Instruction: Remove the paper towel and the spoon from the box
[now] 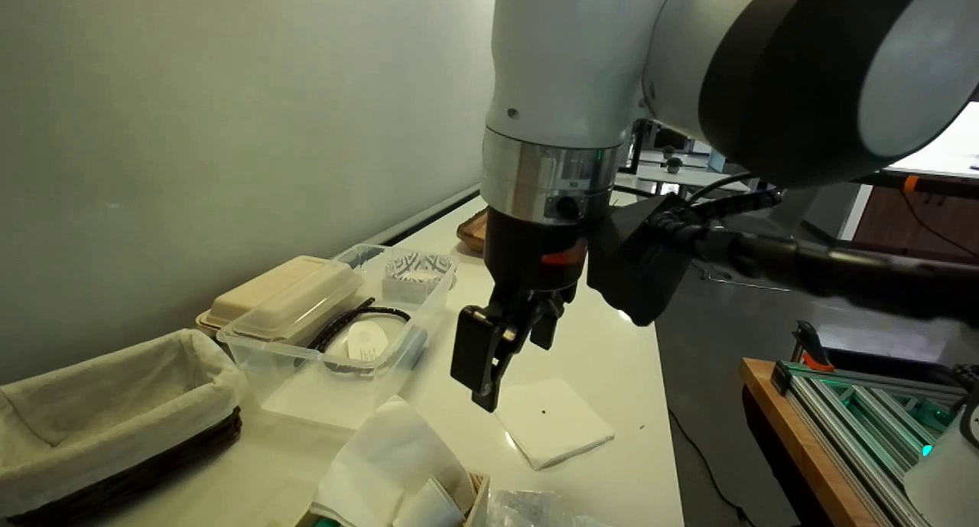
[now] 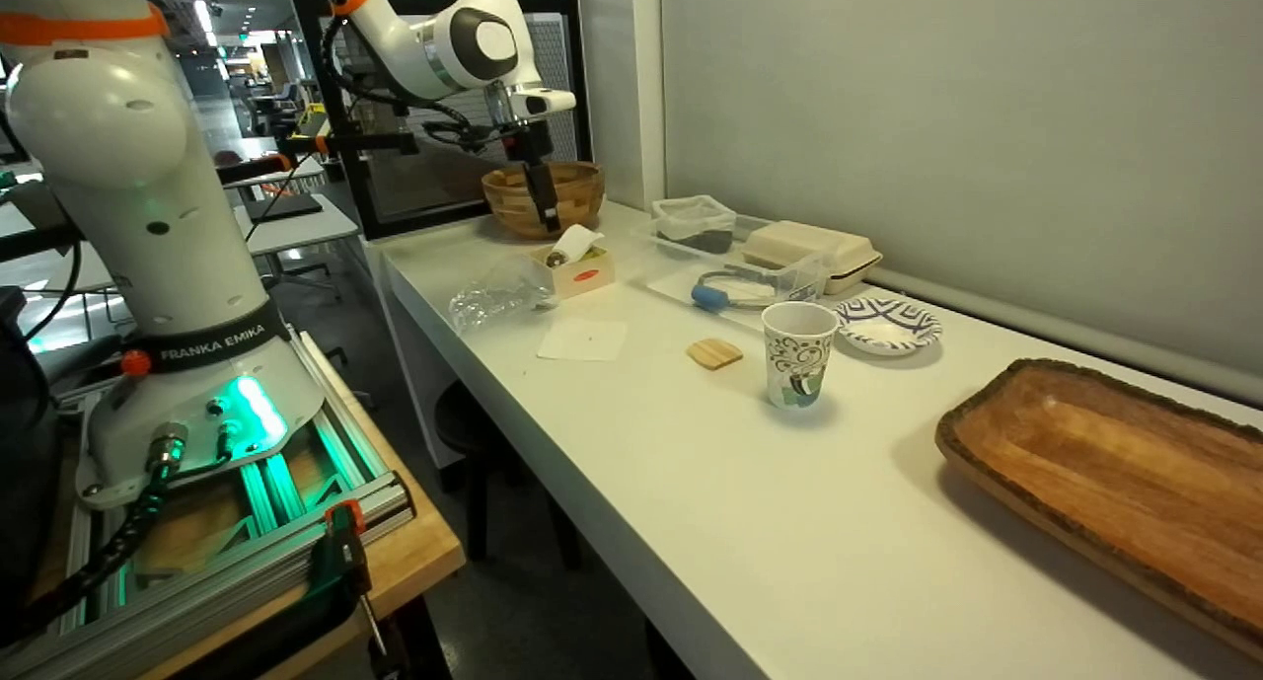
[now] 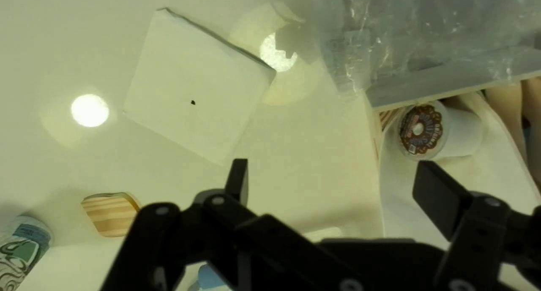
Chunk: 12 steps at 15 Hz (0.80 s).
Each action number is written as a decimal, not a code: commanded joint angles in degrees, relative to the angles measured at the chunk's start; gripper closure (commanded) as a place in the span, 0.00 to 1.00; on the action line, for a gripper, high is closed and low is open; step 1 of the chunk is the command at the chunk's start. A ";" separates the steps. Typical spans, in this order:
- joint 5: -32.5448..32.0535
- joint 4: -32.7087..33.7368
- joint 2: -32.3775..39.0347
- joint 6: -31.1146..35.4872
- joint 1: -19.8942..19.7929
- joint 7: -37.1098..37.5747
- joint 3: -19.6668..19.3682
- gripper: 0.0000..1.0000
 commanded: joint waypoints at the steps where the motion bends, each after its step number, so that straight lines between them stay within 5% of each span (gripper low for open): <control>1: 3.42 2.36 3.65 3.25 3.67 -0.50 -2.37 0.00; 7: 10.76 3.92 7.99 6.46 6.73 -3.73 -4.04 0.00; 12: 10.88 5.60 11.17 8.39 8.57 -3.26 -6.10 0.37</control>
